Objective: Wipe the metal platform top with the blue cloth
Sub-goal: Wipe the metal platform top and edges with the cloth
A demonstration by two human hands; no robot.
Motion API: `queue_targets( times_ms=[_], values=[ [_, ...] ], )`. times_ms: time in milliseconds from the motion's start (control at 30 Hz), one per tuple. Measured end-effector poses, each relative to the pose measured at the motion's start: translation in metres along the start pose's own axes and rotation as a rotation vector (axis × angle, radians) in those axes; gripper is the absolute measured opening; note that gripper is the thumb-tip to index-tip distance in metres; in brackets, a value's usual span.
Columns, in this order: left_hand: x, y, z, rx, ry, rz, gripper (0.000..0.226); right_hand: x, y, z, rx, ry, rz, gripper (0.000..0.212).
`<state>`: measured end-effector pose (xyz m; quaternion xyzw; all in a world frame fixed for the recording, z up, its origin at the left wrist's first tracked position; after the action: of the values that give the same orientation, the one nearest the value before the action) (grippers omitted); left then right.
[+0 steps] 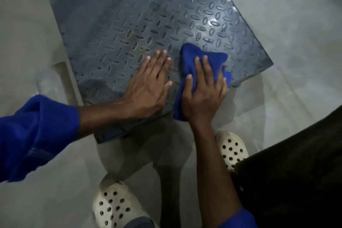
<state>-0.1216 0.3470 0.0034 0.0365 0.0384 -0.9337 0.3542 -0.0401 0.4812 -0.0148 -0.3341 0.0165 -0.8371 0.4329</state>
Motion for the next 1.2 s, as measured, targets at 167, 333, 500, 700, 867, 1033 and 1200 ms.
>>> queue_targets(
  times_ms=[167,333,500,700,867,1033,1200],
  values=[
    [-0.008,-0.004,-0.003,0.021,0.007,0.012,0.077,-0.084,-0.098,0.027,-0.079,0.125,-0.326,0.061],
    [-0.033,-0.031,-0.008,-0.041,0.011,-0.05,0.078,-0.051,-0.054,0.02,-0.202,0.074,-0.299,0.057],
    [-0.049,-0.054,-0.012,-0.011,0.018,-0.09,0.077,-0.068,-0.082,0.022,-0.169,0.144,-0.256,0.059],
    [-0.046,-0.052,-0.014,0.015,0.014,-0.09,0.077,-0.13,-0.136,0.04,-0.096,-0.036,-0.469,0.065],
    [-0.058,-0.069,-0.017,0.011,-0.023,-0.034,0.082,-0.097,-0.097,0.019,-0.129,0.073,-0.376,0.07],
    [-0.063,-0.078,-0.016,0.045,0.029,-0.021,0.081,-0.131,-0.139,0.034,-0.054,-0.06,-0.47,0.068],
    [-0.055,-0.077,-0.017,0.027,0.015,-0.037,0.083,-0.11,-0.102,0.026,-0.126,-0.024,-0.407,0.064]
  ],
)
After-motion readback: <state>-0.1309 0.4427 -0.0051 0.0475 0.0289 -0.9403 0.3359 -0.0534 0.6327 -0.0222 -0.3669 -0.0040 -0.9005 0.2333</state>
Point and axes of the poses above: each hand's wrist, its own y-axis away from the middle knuckle, its own z-axis out of the back of the hand, x = y × z, the point moved 7 cm from there along -y, towards the middle knuckle, and after that the axes turned 4 degrees about -y, right-handed, at the moved point
